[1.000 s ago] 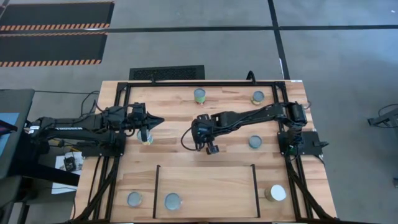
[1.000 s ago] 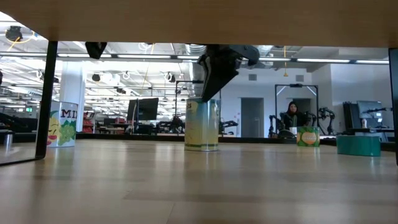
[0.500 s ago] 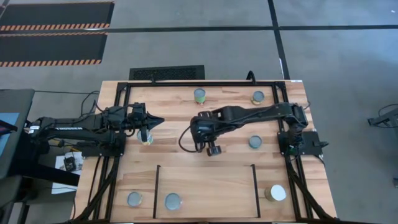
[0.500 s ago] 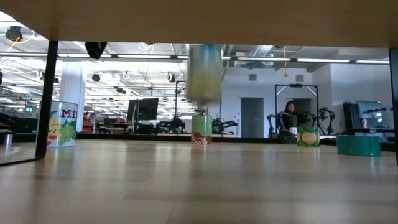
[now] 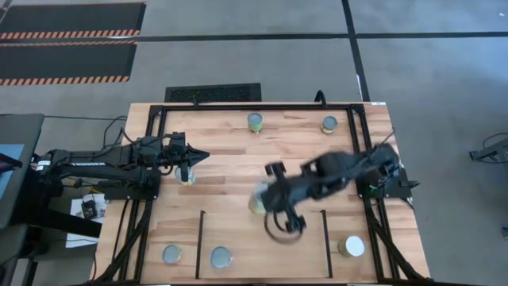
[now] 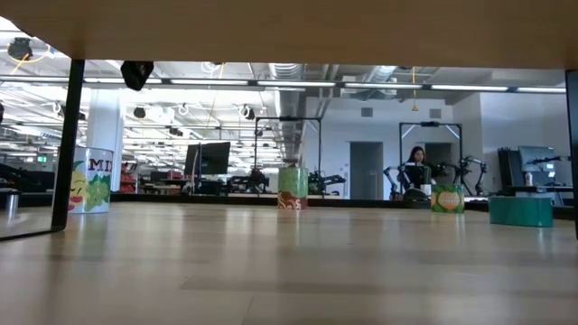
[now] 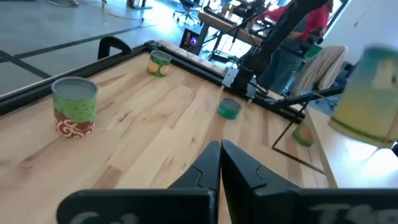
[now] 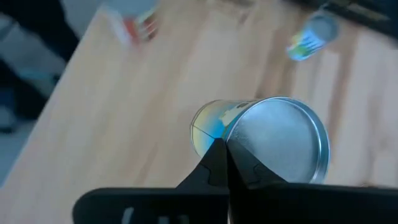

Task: Pick and place cans onto a shelf
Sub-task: Put the canned carrots on the shelf

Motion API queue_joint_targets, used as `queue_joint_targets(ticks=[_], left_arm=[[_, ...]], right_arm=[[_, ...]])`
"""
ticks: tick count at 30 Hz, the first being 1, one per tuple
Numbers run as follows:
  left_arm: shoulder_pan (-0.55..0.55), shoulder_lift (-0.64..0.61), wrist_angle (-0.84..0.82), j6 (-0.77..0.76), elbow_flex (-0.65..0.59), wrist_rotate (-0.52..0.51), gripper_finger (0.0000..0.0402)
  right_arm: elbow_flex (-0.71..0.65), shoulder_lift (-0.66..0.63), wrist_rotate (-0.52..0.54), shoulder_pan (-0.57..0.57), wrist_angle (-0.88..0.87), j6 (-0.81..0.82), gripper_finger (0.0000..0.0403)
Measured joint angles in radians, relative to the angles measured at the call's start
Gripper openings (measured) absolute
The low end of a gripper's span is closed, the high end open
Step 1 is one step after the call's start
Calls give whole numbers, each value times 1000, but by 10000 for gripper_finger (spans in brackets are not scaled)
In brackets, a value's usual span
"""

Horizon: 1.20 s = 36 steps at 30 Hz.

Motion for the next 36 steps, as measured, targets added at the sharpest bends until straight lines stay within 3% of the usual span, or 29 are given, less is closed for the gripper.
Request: queue_joint_targets(ticks=[14,22,36], left_arm=[[0,0,2,16,0,-7,0],[0,0,-15,19,0,-4,0],[0,0,-13,19,0,-4,0]], right_arm=[[-4,146,19,197,116,91,3],[1,174,12,198,212,30,3],[0,180,-61,198,227,-51,17]])
